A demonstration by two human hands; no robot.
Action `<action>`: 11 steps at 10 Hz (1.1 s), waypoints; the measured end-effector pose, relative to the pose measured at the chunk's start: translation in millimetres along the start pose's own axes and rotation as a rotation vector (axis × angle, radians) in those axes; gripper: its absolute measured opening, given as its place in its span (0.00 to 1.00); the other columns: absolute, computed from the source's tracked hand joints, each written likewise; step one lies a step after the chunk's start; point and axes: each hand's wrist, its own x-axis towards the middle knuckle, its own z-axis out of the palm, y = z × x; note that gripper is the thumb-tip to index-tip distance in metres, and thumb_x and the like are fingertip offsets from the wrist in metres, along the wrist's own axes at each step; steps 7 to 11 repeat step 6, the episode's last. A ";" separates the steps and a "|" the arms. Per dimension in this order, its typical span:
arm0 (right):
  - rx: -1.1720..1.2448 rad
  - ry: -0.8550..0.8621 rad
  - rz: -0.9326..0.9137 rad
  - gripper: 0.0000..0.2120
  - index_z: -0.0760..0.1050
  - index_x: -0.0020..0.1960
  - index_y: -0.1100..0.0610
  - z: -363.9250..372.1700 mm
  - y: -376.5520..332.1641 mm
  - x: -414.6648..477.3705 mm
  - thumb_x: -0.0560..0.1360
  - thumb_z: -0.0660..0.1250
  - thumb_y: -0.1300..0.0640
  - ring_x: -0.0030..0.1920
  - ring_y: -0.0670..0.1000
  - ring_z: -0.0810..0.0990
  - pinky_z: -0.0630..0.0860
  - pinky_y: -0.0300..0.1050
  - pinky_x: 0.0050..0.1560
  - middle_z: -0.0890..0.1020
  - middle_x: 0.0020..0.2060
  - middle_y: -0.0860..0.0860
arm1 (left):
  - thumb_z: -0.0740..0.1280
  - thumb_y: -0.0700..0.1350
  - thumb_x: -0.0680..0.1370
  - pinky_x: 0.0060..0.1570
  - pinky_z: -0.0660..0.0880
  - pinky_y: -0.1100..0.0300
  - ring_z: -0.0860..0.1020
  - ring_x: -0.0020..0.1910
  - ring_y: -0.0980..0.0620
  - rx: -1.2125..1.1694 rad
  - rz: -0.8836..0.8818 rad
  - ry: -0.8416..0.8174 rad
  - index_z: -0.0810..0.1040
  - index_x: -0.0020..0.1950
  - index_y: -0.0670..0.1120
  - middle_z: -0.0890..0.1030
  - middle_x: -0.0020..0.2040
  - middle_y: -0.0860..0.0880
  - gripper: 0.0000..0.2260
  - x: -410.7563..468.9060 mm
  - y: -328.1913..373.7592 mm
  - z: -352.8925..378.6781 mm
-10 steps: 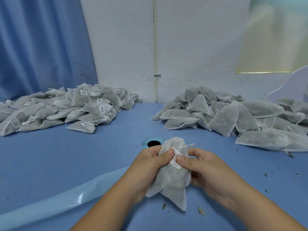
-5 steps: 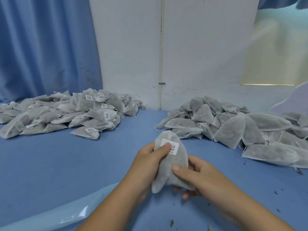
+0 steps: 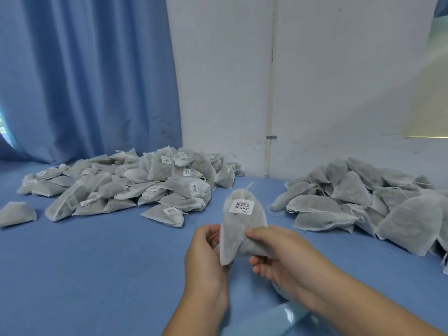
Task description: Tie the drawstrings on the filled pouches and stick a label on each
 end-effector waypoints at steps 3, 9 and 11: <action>0.122 -0.044 0.071 0.04 0.75 0.43 0.60 71.8 -15.6 99.2 0.74 0.69 0.61 0.24 0.49 0.74 0.75 0.39 0.26 0.75 0.26 0.53 | 0.59 0.46 0.82 0.39 0.70 0.57 0.79 0.45 0.49 0.007 0.052 0.249 0.75 0.50 0.49 0.78 0.49 0.48 0.06 27.7 11.9 -16.7; 0.090 0.064 -0.082 0.05 0.71 0.53 0.66 92.6 -56.0 147.1 0.79 0.57 0.67 0.40 0.57 0.82 0.82 0.46 0.42 0.77 0.49 0.61 | 0.63 0.45 0.77 0.34 0.70 0.60 0.79 0.31 0.54 0.045 0.054 0.081 0.82 0.45 0.47 0.83 0.39 0.51 0.07 26.6 21.0 -19.3; 0.090 0.064 -0.082 0.05 0.71 0.53 0.66 92.6 -56.0 147.1 0.79 0.57 0.67 0.40 0.57 0.82 0.82 0.46 0.42 0.77 0.49 0.61 | 0.63 0.45 0.77 0.34 0.70 0.60 0.79 0.31 0.54 0.045 0.054 0.081 0.82 0.45 0.47 0.83 0.39 0.51 0.07 26.6 21.0 -19.3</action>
